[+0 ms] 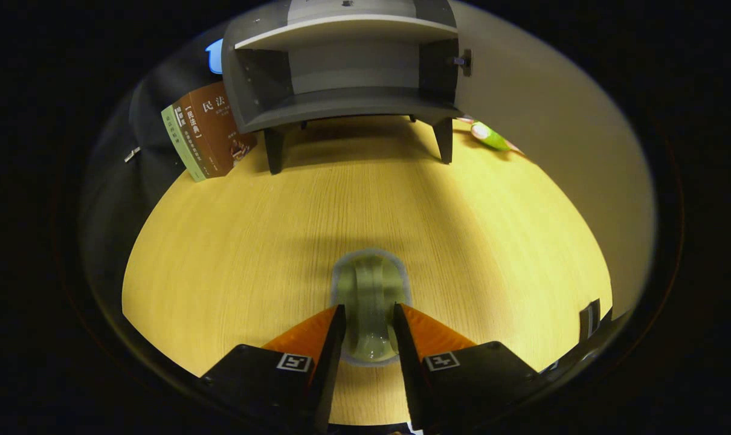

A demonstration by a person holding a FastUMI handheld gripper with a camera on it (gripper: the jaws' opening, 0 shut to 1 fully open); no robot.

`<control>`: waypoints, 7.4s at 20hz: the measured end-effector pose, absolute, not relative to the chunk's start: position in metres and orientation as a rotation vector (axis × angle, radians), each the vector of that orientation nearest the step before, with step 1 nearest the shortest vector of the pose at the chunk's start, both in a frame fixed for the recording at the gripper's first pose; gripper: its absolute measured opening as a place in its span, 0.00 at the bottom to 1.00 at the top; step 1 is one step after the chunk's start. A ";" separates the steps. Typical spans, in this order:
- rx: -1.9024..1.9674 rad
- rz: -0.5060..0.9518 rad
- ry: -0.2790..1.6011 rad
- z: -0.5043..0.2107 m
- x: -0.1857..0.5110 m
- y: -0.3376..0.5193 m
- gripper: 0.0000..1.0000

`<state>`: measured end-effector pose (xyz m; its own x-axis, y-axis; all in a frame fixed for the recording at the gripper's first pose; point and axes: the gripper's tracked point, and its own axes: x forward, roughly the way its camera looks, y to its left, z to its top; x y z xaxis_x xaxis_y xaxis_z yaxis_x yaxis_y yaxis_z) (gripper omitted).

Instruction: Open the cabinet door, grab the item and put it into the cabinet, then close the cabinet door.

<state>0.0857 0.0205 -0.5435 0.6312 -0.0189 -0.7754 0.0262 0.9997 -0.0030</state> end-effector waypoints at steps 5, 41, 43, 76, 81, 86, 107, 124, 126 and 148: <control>0.001 -0.034 0.880 -0.536 0.090 0.014 0.18; 0.095 -0.013 0.530 -0.165 0.290 0.045 0.18; 0.095 -0.014 0.558 -0.172 0.309 0.046 0.18; 0.044 -0.058 0.660 -0.207 0.434 0.045 0.99; 0.020 -0.061 0.548 -0.171 0.419 0.045 0.99; 0.003 -0.068 0.408 -0.117 0.381 0.038 0.99; -0.057 -0.276 -0.068 0.056 0.103 -0.069 0.98; -0.074 -0.601 0.066 -0.018 0.031 -0.254 0.97; -0.061 -0.580 0.105 -0.033 0.036 -0.256 0.97; 0.001 -0.286 0.131 -0.057 0.069 -0.072 0.95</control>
<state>0.0687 -0.0724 -0.0566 0.9510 -0.2809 -0.1288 0.2811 0.9595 -0.0173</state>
